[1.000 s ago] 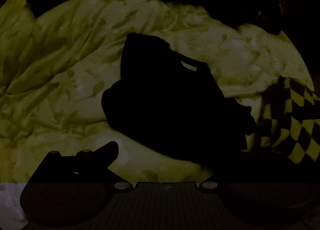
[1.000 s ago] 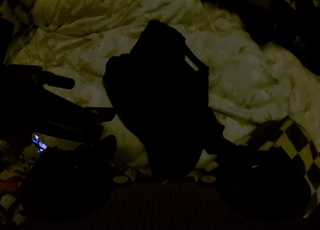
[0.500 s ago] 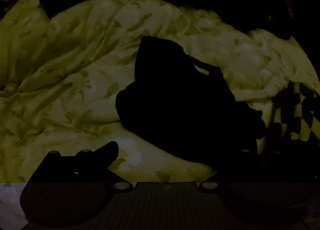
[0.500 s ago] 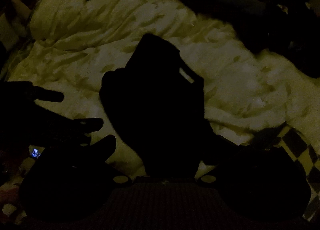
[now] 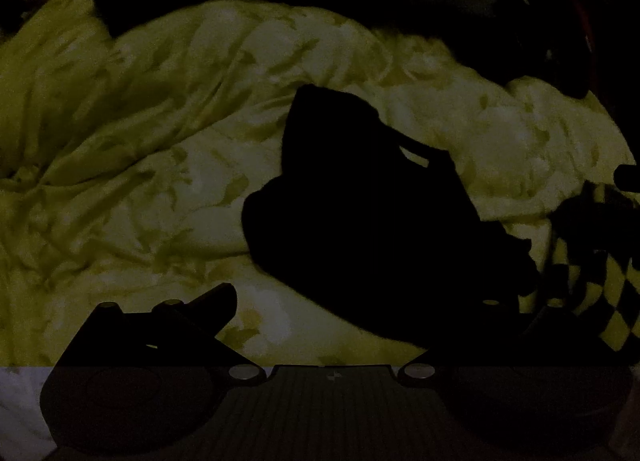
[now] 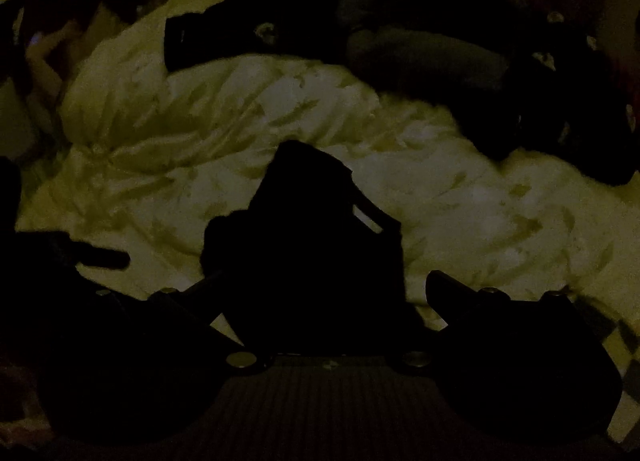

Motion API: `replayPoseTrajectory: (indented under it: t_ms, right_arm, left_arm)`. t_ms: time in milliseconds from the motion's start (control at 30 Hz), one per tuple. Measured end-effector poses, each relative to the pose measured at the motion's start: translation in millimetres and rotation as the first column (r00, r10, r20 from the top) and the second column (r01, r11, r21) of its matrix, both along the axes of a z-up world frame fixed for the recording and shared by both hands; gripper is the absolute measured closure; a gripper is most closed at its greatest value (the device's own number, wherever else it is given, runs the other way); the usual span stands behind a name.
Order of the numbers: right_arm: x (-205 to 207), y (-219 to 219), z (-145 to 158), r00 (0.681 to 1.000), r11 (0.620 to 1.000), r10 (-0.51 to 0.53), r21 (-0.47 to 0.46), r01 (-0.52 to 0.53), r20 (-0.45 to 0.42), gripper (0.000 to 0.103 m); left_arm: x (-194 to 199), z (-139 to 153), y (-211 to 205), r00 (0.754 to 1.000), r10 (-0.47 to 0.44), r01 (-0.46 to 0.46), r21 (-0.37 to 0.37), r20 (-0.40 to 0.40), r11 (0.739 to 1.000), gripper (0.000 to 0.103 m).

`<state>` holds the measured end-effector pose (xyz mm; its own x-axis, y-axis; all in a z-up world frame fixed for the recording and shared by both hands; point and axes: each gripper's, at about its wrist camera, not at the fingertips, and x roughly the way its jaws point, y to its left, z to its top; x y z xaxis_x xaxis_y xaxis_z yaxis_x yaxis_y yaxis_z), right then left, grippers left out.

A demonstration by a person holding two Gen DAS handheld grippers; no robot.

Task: Fold large clothes

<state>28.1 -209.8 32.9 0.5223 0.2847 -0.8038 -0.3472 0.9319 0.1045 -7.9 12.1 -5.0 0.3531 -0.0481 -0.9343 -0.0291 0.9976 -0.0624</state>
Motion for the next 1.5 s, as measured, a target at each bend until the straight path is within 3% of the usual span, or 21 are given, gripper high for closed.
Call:
replayPoseTrajectory:
  t_ms: [200,367,767,1500]
  right_arm:
    - [-1.5,-4.7,0.8,0.995,0.997,-0.07,-0.022,0.072,0.068,0.003]
    - [-3.5,-3.8,-0.8,0.997,0.999,-0.051,-0.009,0.052,0.066,0.003]
    - [-2.9,6.3,-13.0,1.0,0.999,-0.008,-0.044,0.008,-0.014,0.003]
    - [2.3,7.3,-24.3,0.997,0.999,0.002,-0.048,-0.005,-0.074,0.003]
  left_arm:
    - [2.4,-3.7,3.9,1.0,0.005,-0.005,-0.017,-0.017,1.0,0.0]
    - [3.5,-6.4,3.0,1.0,-0.004,0.003,-0.014,-0.031,1.0,0.0]
    - [5.3,-9.8,-1.4,0.999,-0.01,0.01,0.004,-0.05,1.0,0.0]
    - [9.5,-19.4,-5.0,0.994,-0.045,0.047,0.016,-0.098,0.999,0.0]
